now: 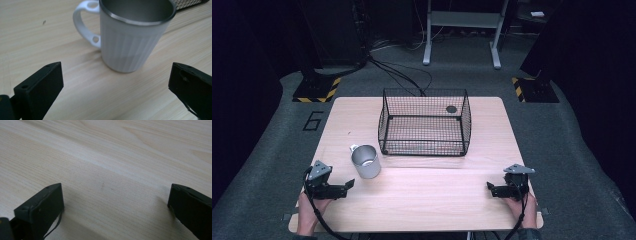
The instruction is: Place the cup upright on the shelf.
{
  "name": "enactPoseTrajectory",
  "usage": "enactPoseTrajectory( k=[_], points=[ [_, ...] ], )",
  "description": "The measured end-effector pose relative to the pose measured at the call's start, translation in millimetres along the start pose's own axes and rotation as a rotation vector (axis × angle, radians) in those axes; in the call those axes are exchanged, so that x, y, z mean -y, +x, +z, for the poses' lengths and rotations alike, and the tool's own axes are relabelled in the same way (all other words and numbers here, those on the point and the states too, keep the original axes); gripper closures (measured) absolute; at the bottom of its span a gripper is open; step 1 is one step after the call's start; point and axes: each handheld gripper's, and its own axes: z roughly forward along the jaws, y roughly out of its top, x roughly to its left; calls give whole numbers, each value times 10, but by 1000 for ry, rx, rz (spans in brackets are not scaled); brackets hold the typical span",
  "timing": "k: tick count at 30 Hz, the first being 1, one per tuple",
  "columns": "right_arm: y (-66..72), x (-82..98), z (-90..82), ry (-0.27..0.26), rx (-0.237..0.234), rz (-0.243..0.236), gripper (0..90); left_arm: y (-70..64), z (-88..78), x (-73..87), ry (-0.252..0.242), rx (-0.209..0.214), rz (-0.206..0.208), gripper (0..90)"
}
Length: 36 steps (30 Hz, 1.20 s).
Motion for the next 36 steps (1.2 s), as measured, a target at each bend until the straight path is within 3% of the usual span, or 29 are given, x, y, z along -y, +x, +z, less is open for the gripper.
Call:
enactPoseTrajectory(
  k=[7,11,23,36],
  points=[
    [1,-1,0,2,1,0,0,-43,2,-226,-22,38,44,0],
    [1,-1,0,2,2,0,0,-67,54,-403,-31,55,94,0],
    [-3,0,-1,4,2,-6,0,-45,327,-565,-31,114,102,0],
    [-4,0,-1,4,2,-7,0,-70,547,-619,-11,130,111,0]
  ],
)
